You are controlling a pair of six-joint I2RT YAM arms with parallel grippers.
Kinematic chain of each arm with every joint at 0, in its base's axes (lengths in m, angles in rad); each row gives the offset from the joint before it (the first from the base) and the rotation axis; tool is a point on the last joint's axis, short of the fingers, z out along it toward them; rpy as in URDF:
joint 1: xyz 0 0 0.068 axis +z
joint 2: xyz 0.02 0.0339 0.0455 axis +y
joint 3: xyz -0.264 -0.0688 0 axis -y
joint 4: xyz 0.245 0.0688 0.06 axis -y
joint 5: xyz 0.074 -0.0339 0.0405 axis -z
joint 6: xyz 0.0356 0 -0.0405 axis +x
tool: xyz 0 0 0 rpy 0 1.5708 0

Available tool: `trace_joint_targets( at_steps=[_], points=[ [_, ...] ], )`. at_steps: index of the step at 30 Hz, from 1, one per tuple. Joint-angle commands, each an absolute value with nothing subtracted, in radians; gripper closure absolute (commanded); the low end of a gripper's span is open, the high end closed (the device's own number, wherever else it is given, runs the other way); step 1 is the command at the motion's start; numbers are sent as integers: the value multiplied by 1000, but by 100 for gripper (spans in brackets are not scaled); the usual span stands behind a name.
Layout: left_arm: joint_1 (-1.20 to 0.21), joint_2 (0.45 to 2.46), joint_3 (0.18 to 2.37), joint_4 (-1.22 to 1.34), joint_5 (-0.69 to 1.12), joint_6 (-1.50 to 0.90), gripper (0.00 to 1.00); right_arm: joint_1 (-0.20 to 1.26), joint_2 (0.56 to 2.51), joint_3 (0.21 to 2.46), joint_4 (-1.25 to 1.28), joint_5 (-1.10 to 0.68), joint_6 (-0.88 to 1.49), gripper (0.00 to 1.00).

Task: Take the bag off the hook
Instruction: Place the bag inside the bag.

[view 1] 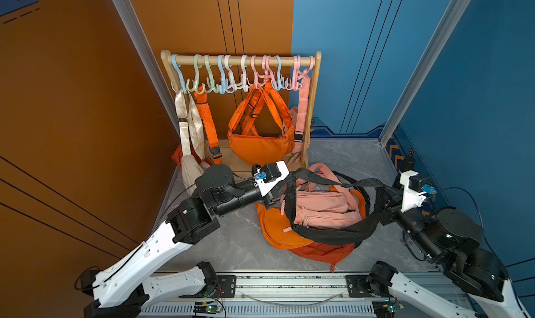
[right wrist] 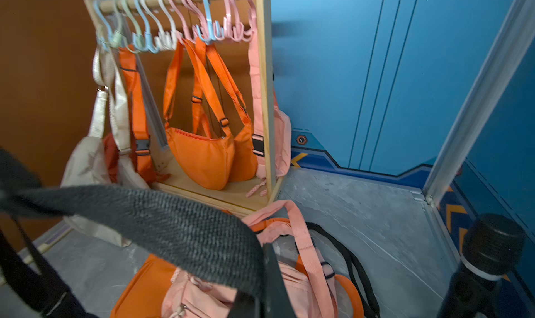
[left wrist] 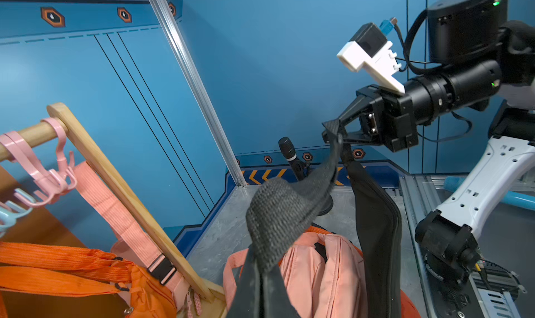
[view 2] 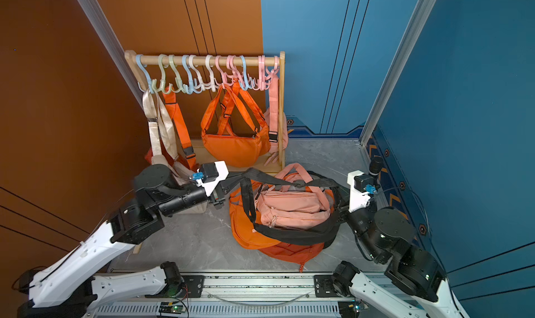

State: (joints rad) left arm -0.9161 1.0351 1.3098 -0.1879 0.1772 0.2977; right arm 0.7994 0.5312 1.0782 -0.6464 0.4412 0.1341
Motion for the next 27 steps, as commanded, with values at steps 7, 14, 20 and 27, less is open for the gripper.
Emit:
trace_joint_targets(
  at_steps=[7, 14, 20, 27],
  points=[
    [-797, 1244, 1226, 1, 127, 144, 100, 574, 740, 950, -536, 471, 238, 100],
    [-736, 1369, 1197, 87, 115, 90, 100, 314, 864, 857, -393, 263, 343, 100],
    [-700, 1513, 1211, 145, 123, 31, 100, 227, 995, 803, -292, 252, 391, 100],
    [-672, 1670, 1290, 155, 135, -2, 100, 158, 1093, 765, -181, 253, 410, 100]
  ],
)
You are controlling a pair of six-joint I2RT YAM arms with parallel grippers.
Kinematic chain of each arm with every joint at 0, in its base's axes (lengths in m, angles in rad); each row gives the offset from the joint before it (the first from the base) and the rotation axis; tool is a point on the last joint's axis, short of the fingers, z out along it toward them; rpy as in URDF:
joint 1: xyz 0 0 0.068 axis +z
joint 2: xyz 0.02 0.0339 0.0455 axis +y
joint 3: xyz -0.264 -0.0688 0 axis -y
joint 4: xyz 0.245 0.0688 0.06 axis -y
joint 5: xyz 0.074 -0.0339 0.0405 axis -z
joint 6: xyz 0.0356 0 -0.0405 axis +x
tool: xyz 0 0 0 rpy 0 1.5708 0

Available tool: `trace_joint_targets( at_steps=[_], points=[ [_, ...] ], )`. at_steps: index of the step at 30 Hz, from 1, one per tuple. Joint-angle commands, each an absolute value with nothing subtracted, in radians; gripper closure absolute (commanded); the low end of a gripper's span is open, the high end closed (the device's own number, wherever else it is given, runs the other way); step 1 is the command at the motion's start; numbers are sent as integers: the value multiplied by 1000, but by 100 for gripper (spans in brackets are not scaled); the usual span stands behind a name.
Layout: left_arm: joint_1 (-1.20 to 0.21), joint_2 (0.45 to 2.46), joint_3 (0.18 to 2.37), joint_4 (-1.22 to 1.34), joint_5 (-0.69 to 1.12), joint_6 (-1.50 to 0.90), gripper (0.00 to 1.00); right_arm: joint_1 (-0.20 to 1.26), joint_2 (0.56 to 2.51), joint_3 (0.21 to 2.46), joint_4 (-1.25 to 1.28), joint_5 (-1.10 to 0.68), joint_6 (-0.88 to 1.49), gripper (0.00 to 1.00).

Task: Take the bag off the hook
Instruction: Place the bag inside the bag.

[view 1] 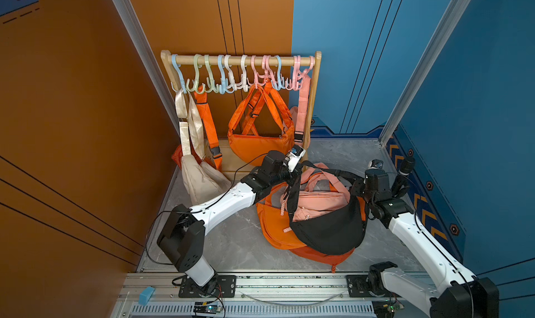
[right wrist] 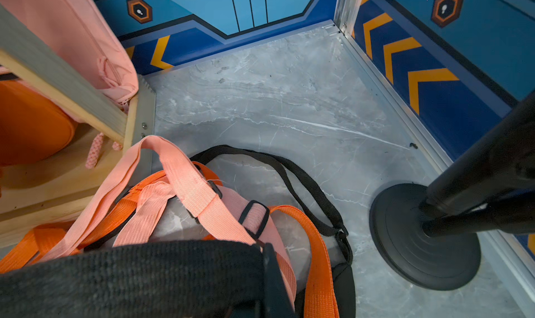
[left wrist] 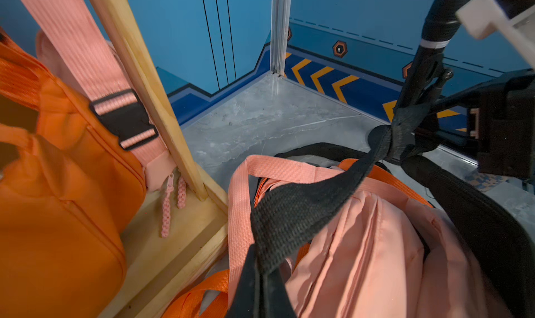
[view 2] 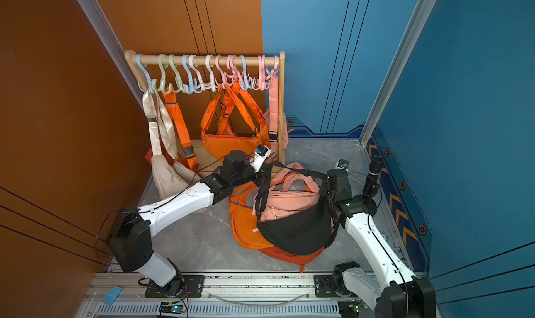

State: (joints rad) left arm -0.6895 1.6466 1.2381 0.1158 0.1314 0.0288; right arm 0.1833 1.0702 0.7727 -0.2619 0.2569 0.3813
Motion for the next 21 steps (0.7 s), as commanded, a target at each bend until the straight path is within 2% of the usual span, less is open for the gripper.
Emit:
trace_joint_targets(
  at_steps=[1, 9, 13, 17, 19, 21],
  points=[
    [-664, 1688, 1295, 162, 142, -12, 100, 150, 1111, 768, -172, 250, 408, 100],
    [-605, 1784, 1302, 188, 162, -77, 100, 116, 1249, 787, -108, 223, 413, 96],
    [-598, 1816, 1302, 193, 154, -95, 98, 115, 1310, 805, -88, 206, 415, 91],
    [-592, 1829, 1298, 199, 150, -135, 72, 114, 1351, 830, -88, 183, 414, 83],
    [-588, 1825, 1284, 221, 155, -166, 60, 113, 1359, 843, -99, 178, 414, 74],
    [-585, 1815, 1263, 242, 164, -194, 52, 112, 1360, 847, -104, 174, 415, 61]
  ],
)
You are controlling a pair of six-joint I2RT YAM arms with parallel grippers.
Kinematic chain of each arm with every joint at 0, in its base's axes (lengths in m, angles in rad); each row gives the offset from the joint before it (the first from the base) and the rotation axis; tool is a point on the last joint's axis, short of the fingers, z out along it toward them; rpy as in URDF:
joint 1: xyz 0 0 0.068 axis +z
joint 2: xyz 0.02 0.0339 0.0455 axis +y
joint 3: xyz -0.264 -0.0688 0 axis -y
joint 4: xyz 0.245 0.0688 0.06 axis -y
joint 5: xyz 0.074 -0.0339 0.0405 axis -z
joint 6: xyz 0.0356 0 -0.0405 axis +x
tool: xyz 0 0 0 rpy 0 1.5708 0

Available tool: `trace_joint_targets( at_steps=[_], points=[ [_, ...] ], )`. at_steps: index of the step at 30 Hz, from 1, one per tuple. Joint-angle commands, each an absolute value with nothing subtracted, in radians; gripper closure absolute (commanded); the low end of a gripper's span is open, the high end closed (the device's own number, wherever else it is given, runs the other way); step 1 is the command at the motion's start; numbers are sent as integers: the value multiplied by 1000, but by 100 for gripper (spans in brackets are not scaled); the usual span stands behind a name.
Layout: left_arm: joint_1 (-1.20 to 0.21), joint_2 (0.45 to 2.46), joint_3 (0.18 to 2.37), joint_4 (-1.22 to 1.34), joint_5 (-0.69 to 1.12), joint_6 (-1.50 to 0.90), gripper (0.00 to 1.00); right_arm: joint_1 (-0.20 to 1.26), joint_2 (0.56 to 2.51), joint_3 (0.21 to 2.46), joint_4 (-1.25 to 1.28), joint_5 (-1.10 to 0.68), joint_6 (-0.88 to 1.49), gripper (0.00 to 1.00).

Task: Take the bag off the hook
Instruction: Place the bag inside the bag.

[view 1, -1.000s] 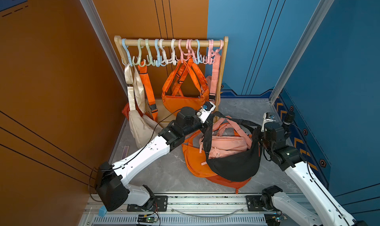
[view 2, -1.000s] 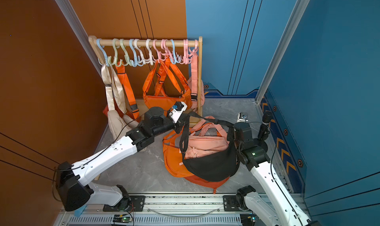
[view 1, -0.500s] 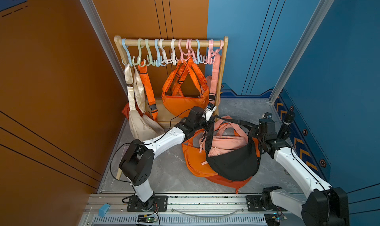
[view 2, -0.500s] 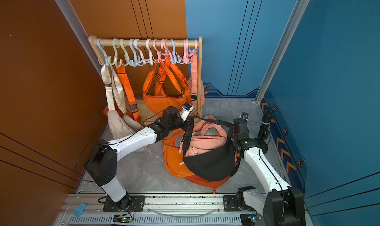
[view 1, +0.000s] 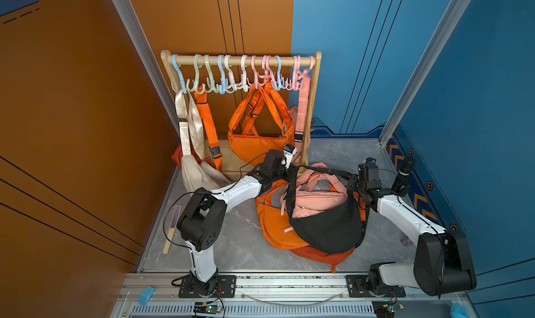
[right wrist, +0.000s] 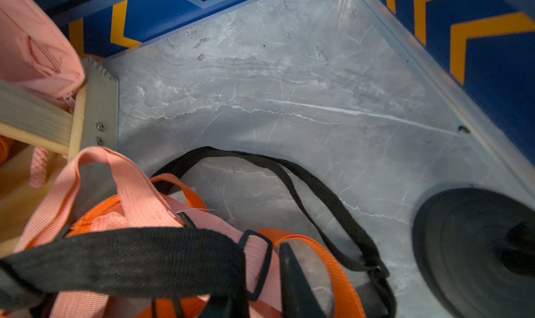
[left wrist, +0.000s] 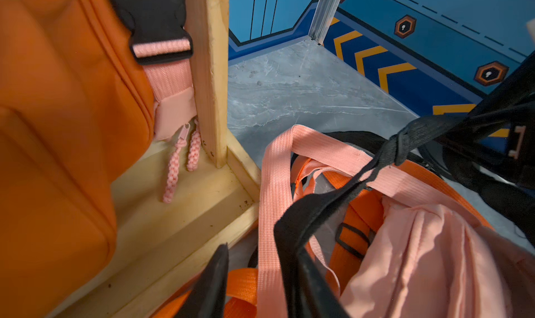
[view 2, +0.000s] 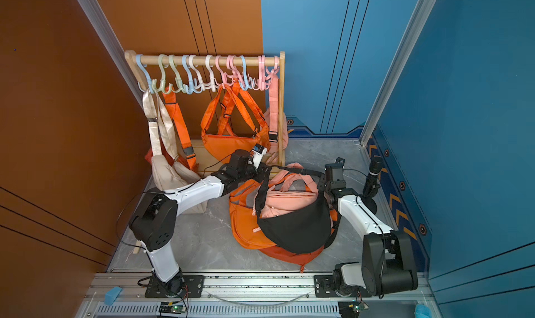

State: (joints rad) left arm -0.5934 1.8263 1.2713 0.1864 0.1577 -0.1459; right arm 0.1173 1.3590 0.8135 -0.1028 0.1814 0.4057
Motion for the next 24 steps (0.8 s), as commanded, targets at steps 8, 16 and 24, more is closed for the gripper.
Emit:
trace_joint_targets(
  at_steps=[8, 16, 24],
  points=[
    [-586, 1733, 1138, 297, 180, -299, 26, 121, 1334, 867, -139, 164, 407, 7],
    [-592, 1602, 966, 374, 100, -417, 19, 215, 1278, 927, -161, 175, 361, 0],
    [-604, 1369, 819, 387, -47, -423, 19, 357, 1262, 1034, -125, 160, 230, 3]
  ],
)
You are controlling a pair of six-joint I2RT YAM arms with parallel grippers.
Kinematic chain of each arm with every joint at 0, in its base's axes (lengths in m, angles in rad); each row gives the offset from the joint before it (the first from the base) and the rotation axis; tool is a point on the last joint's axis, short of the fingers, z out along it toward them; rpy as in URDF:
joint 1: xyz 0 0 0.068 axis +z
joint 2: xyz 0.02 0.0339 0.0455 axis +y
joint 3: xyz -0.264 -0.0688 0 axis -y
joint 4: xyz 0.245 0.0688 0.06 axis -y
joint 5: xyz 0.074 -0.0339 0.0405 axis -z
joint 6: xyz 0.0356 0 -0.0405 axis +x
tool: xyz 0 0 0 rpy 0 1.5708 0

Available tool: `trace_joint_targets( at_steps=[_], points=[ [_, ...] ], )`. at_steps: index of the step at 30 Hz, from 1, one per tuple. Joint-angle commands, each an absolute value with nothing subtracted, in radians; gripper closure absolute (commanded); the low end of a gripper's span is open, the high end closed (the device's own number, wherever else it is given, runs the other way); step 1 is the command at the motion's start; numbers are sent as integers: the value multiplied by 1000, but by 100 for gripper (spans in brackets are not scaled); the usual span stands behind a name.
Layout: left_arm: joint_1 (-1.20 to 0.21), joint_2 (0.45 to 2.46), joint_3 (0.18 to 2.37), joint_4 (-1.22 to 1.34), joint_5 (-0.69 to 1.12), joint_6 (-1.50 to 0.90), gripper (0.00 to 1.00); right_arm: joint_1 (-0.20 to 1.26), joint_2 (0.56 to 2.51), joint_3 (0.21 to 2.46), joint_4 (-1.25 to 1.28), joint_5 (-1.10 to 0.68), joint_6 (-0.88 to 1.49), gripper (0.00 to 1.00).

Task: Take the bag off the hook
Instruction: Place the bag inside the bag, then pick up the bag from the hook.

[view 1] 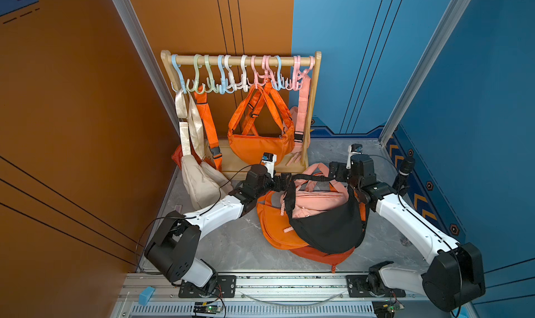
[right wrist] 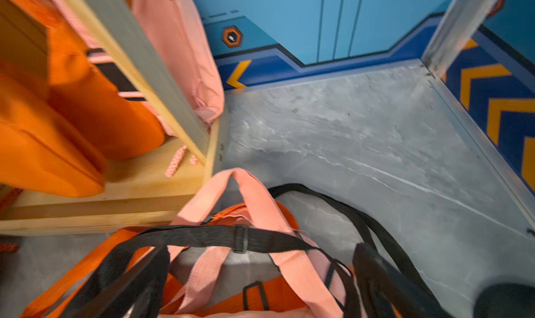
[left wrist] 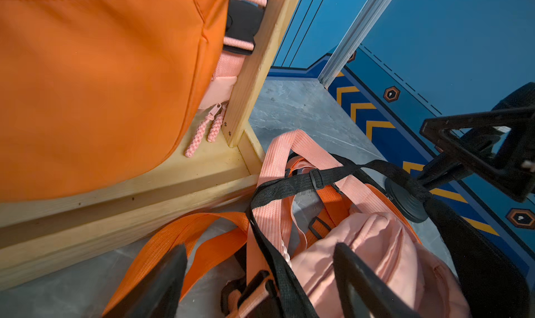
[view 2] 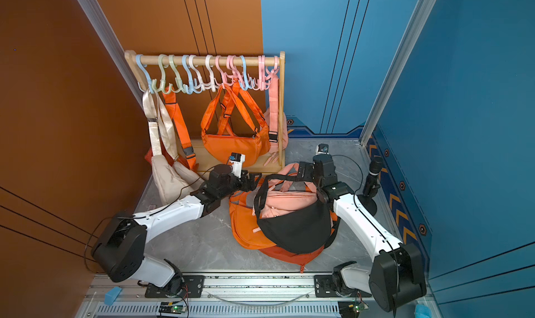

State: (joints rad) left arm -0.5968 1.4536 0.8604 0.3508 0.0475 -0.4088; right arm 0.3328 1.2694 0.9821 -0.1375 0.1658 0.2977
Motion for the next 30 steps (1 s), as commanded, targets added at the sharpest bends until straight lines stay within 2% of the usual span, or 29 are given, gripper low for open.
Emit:
trace_joint_targets(
  at_steps=[1, 6, 10, 17, 18, 21, 27, 30],
  points=[
    [-603, 1339, 804, 379, -62, -423, 19, 368, 1270, 1049, -119, 147, 223, 4],
    [-595, 1167, 784, 238, -167, -399, 19, 443, 1339, 1190, -144, 117, 172, 8],
    [-586, 1030, 757, 153, -176, -373, 19, 482, 1394, 1306, -160, 70, 144, 8],
    [-539, 836, 803, -105, -256, -260, 15, 523, 1548, 1575, -273, -82, 113, 6],
    [-520, 814, 812, -131, -251, -247, 10, 527, 1568, 1611, -280, -105, 112, 5],
    [-450, 771, 839, -218, -209, -228, 9, 541, 1637, 1698, -311, -125, 100, 0],
    [-349, 707, 847, -310, -88, -219, 8, 550, 1785, 1934, -411, -160, 68, 0],
    [-341, 683, 837, -338, -76, -210, 3, 549, 1867, 2055, -459, -169, 61, 0]
  ],
)
